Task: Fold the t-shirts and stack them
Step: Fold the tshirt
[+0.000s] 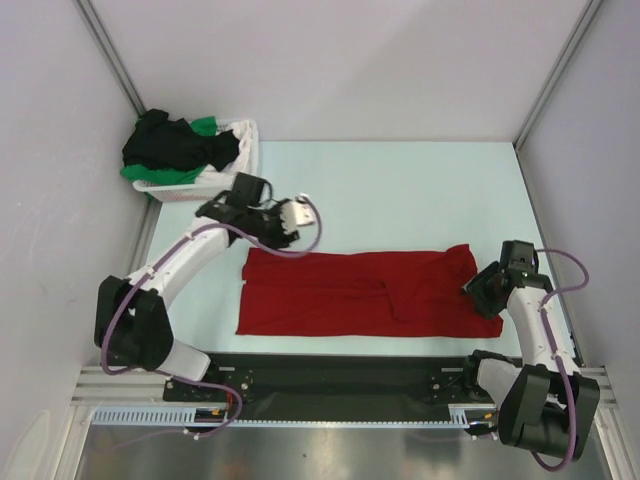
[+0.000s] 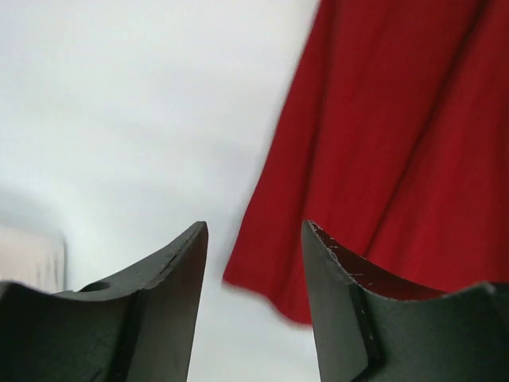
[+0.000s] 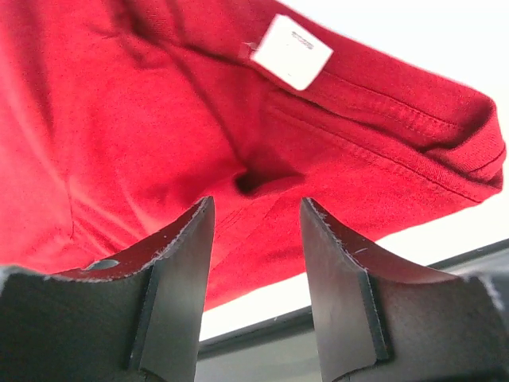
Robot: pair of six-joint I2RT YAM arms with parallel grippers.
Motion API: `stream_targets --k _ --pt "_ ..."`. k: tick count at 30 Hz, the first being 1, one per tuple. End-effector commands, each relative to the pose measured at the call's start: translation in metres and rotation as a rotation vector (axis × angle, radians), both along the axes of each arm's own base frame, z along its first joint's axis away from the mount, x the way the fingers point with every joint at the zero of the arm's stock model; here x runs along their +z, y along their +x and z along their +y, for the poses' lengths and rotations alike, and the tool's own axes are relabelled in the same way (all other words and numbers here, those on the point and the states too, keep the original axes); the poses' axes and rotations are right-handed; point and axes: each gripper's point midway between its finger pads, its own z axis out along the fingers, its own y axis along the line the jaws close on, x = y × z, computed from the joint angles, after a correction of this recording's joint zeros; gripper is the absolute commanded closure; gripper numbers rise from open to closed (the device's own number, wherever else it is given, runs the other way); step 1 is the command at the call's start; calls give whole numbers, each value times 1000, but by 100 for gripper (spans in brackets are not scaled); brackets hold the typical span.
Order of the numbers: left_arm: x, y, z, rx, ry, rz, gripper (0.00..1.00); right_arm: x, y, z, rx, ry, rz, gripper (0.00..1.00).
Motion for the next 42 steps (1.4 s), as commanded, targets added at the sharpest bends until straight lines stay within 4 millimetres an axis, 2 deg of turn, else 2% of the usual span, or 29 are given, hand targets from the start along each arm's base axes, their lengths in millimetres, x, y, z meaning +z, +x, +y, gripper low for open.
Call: stream_targets --k 1,3,4,6,7,9,10,11,13,14,16,21,24,26,27,28,33,34,35,38,41,42 --pt "21 -48 -100 -270 -124 -21 45 -5 11 2 -99 80 -51 48" --pt "15 -66 -134 -382 -133 -42 45 -13 12 2 -145 111 -56 48" --pt "4 -92 -162 -498 -122 -35 46 -15 13 4 -147 123 -59 48" --pt "-6 -111 -188 -607 -106 -71 46 -18 14 2 -148 119 -67 49" --pt "-18 -134 -208 -692 -83 -77 45 -22 12 2 -146 115 -59 49" --pt "-21 -139 -232 -720 -90 -137 45 -24 12 1 -145 111 -65 50" --pt "-24 -153 -246 -757 -97 -143 45 -26 10 2 -146 117 -61 51" --pt "-33 -154 -257 -767 -97 -143 44 -27 11 3 -145 117 -67 51" --pt "-37 -162 -275 -784 -96 -153 40 -27 10 2 -151 116 -75 52" --pt "-45 -163 -282 -791 -93 -151 40 -29 10 2 -149 113 -74 54" --pt "-43 -170 -294 -815 -109 -153 40 -30 10 -1 -145 96 -74 57" --pt "-63 -169 -311 -822 -93 -129 42 -30 11 -5 -126 76 -64 60" --pt "-71 -161 -314 -805 -71 -157 46 -28 11 -8 -122 57 -63 62" --pt "-74 -157 -314 -803 -61 -173 51 -25 11 -9 -118 53 -67 69" --pt "-76 -158 -314 -806 -57 -170 59 -25 11 -10 -119 50 -69 70" --pt "-78 -158 -313 -805 -56 -169 62 -25 11 -10 -118 49 -71 71" --pt "-82 -164 -314 -823 -66 -139 86 -27 11 -8 -111 60 -64 94" --pt "-83 -163 -315 -821 -65 -138 99 -25 12 -9 -104 57 -70 97" --pt "-83 -163 -314 -817 -63 -133 100 -24 11 -9 -102 55 -67 100" --pt "-81 -166 -311 -816 -59 -104 100 -19 11 -9 -95 49 -69 100" --pt "-69 -167 -304 -799 -103 -1 100 -8 13 -5 -89 76 -77 100" --pt "-62 -157 -298 -767 -133 29 100 -4 13 -2 -83 93 -79 100"
